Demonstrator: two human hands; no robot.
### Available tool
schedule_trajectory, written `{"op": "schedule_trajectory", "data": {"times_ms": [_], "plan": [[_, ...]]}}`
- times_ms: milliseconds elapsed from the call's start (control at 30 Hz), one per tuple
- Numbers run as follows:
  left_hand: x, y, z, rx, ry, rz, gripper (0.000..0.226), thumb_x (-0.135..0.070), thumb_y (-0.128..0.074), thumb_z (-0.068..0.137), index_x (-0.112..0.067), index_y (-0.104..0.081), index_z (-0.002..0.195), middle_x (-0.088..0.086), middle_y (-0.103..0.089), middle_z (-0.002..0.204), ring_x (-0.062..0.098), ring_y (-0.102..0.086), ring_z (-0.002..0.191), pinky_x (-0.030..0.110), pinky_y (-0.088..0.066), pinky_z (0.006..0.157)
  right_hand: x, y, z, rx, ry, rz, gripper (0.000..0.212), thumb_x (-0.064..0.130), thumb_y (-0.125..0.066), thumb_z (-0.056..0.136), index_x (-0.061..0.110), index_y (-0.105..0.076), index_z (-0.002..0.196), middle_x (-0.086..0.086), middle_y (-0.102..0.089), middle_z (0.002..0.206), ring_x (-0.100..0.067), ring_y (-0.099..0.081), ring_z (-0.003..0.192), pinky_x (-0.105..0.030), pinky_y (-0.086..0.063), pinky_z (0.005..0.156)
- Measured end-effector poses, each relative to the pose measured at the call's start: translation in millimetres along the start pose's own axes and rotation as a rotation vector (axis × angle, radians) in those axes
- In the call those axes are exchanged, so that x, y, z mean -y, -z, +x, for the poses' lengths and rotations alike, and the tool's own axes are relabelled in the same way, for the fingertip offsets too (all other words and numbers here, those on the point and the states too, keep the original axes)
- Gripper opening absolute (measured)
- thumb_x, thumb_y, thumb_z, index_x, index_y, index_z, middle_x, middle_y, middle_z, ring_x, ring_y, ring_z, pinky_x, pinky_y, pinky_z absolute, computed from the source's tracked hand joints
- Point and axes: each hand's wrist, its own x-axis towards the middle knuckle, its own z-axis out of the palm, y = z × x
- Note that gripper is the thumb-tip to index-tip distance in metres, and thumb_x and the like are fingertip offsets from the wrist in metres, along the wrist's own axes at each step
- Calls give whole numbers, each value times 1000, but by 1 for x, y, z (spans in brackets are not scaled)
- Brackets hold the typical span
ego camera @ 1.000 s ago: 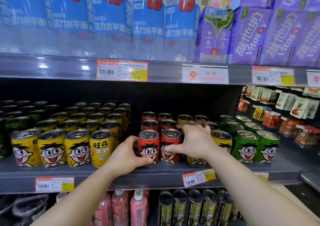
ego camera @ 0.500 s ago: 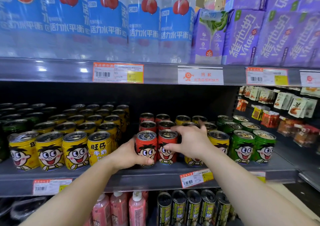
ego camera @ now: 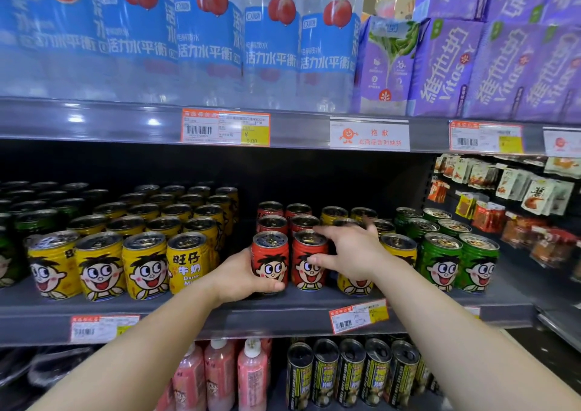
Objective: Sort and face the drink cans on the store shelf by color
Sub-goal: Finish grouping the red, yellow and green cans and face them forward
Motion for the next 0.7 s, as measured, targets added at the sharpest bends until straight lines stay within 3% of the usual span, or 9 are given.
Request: {"op": "schedule_trajectory", "data": {"times_ms": [167, 300, 333, 433, 567, 700], "plan": [[0, 1, 3, -16, 1, 30, 73, -29, -88, 61, -26, -49, 123, -6, -67, 110, 5, -62, 103, 32, -49, 97, 2, 1, 0, 4, -4, -6, 68, 66, -49, 82, 35, -35, 141, 6, -50, 141, -22, -35, 136, -52, 1, 115], [-2, -2, 3, -66, -18, 73, 83, -27, -87, 62, -23, -38, 129, -11, -60, 112, -1, -56, 100, 13, -45, 83, 4, 0, -3, -39, 0, -64, 68, 68, -46, 83, 36, -35, 142, 4, -48, 142, -23, -30, 139, -54, 6, 114], [-1, -2, 3, -83, -19, 88, 90, -30, -88, 60, -23, -34, 132, -11, -58, 113, 0, -55, 102, 13, -44, 83, 5, -1, -5, -60, 4, -74, 69, 68, -46, 82, 36, -34, 142, 4, -47, 142, -23, -28, 139, -54, 7, 114], [4, -1, 3, -155, 23, 125, 103, -40, -90, 50, -21, -32, 133, -9, -59, 114, 7, -57, 105, 28, -47, 94, 6, -4, -17, -175, -20, -56, 76, 71, -51, 76, 37, -33, 141, 4, -46, 141, -23, -27, 138, -54, 4, 114], [5, -1, -4, -324, 51, 197, 81, -37, -89, 56, -16, -47, 121, -3, -65, 109, 12, -63, 97, 31, -52, 87, -17, -9, -44, -438, -119, 30, 77, 66, -61, 72, 38, -36, 139, 6, -42, 140, -20, -31, 133, -44, -15, 111], [9, -2, -6, -322, 65, 191, 73, -35, -89, 57, -17, -51, 117, -4, -67, 107, 12, -65, 96, 37, -53, 89, -36, -26, -64, -512, -173, 57, 72, 56, -69, 72, 34, -43, 135, 5, -45, 133, -20, -35, 127, -41, -27, 103]]}}
